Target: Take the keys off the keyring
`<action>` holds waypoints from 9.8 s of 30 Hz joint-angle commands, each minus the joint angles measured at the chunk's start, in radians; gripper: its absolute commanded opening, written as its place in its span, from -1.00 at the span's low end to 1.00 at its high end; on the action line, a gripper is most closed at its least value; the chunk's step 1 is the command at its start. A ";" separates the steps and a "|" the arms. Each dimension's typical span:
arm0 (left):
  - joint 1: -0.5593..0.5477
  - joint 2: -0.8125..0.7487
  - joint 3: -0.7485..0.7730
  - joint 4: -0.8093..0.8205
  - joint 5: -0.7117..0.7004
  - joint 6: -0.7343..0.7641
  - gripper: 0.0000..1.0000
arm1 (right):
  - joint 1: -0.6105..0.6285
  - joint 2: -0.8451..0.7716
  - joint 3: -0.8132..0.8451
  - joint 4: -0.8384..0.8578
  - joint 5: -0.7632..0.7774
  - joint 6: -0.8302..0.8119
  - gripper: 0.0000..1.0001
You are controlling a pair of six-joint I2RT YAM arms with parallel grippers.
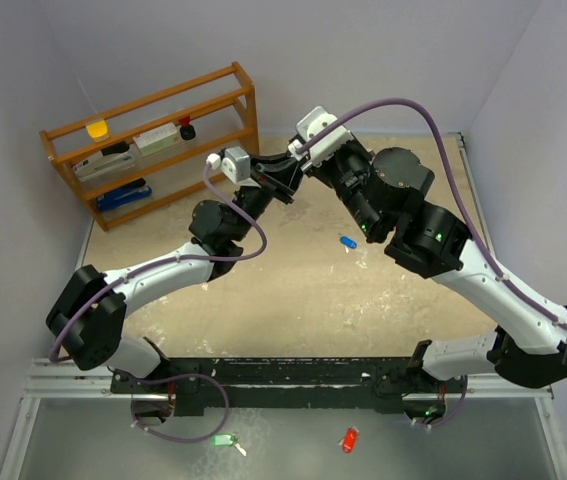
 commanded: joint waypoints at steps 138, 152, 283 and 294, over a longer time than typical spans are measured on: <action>0.093 -0.527 0.059 -0.993 0.596 0.210 -1.00 | 0.002 -0.139 -0.316 0.158 -0.325 0.262 0.71; 0.069 -0.511 0.071 -0.963 0.660 0.162 -1.00 | 0.003 -0.107 -0.309 0.182 -0.289 0.208 0.73; 0.040 -0.417 0.085 -0.569 0.267 0.021 0.85 | -0.005 -0.199 -0.359 0.331 -0.200 0.103 -1.00; 0.040 -0.442 0.008 -0.490 0.296 0.001 0.16 | -0.005 -0.204 -0.363 0.333 -0.188 0.106 -1.00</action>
